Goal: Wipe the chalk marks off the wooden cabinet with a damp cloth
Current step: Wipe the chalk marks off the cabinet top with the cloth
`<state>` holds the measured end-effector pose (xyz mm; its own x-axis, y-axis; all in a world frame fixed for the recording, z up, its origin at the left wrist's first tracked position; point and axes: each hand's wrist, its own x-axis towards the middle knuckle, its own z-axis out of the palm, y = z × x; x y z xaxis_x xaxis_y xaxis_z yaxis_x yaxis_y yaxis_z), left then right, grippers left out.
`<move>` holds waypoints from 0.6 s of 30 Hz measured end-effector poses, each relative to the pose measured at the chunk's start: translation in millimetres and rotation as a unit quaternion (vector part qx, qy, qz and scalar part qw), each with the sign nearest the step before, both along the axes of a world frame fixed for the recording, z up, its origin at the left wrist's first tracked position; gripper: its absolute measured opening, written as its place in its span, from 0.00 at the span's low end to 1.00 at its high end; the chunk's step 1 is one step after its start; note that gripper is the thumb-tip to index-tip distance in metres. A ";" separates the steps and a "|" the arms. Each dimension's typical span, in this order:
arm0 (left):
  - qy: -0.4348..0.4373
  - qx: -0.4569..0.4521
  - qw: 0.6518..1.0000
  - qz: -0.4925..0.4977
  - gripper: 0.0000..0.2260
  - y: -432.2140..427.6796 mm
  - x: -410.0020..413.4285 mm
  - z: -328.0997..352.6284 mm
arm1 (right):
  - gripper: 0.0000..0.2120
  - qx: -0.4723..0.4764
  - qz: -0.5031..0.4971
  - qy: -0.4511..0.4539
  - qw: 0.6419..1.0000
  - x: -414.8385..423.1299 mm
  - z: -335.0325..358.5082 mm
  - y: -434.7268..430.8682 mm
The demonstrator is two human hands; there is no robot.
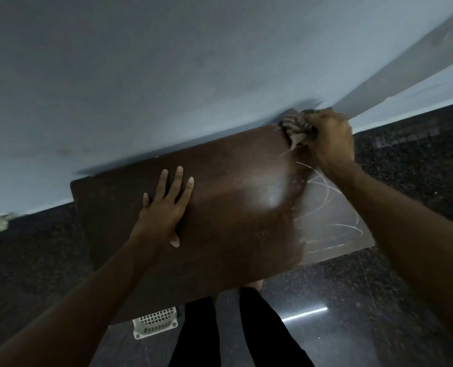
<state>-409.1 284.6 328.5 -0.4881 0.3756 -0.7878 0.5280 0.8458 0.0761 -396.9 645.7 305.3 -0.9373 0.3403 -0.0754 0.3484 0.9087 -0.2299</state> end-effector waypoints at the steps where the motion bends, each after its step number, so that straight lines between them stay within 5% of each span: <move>1: 0.002 0.003 1.000 0.001 0.66 -0.6 -0.2 -0.2 | 0.14 0.010 -0.025 -0.012 1.000 -6.4 -1.3 7.6; 5: 0.001 -0.005 1.000 0.002 0.66 0.3 0.2 1.6 | 0.13 0.025 -0.118 0.005 0.993 -20.0 -8.3 -17.9; 12: 0.002 -0.011 1.000 0.010 0.67 2.4 0.4 2.2 | 0.15 -0.066 0.077 0.021 0.995 -15.4 -3.6 -128.1; 18: -0.013 -0.007 1.000 0.024 0.68 1.3 -1.5 -0.2 | 0.16 -0.055 0.105 0.034 0.992 -12.4 -7.9 -77.0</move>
